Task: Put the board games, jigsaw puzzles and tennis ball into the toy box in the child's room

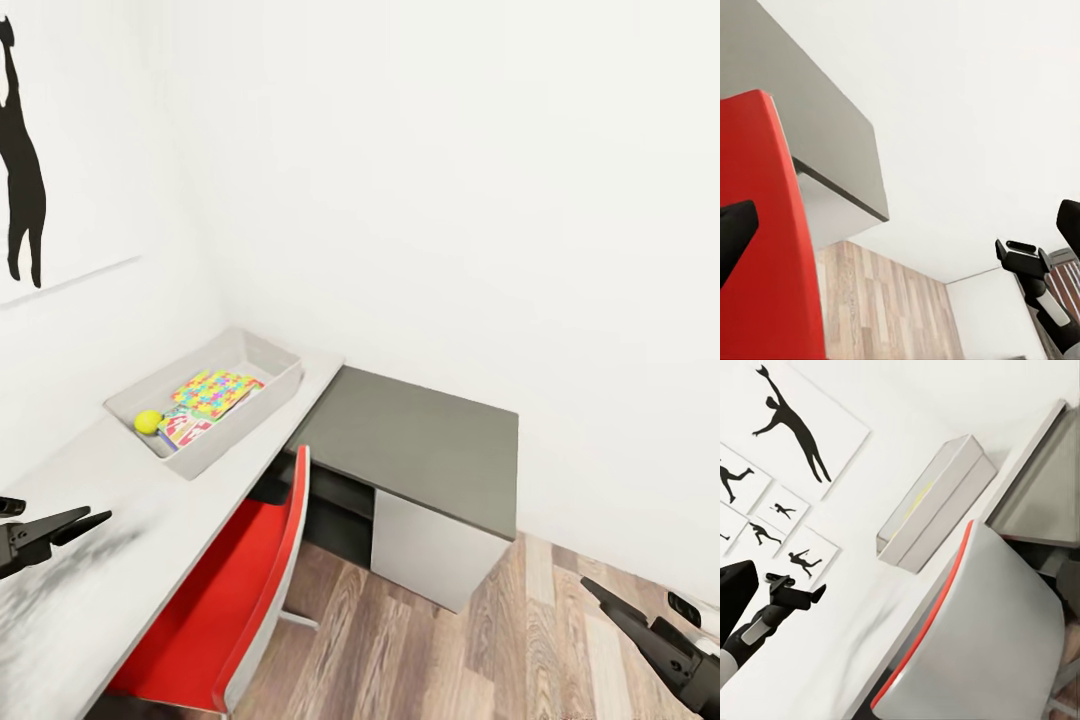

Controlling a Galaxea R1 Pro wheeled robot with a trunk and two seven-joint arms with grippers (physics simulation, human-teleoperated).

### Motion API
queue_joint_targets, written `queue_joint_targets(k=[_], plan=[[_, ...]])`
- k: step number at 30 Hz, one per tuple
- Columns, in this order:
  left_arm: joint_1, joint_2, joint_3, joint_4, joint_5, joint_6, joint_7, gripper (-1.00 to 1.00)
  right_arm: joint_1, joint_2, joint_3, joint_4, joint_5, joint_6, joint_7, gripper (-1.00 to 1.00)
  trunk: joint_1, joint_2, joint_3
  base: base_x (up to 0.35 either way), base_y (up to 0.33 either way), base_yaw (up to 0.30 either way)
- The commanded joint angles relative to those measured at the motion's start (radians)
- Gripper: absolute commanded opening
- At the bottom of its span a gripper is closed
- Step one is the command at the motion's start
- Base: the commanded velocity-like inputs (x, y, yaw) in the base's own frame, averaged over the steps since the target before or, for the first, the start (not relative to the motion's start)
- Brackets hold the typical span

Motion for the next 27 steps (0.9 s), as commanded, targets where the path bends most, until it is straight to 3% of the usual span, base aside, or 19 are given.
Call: queue_joint_targets(k=[1,27], plan=[[-0.001,0.0,0.0,0.0,0.0,0.01,-0.004,1.0,0.0,0.0,0.0,-0.001,-0.005,0.01,0.0,1.0,0.001,-0.002,0.0,0.0,0.0,-0.176],[-0.001,-0.001,-0.003,-0.009,-0.001,0.006,-0.004,1.0,0.0,0.0,0.0,-0.001,-0.004,0.01,-0.001,1.0,0.001,-0.002,0.041,0.0,0.0,-0.176]])
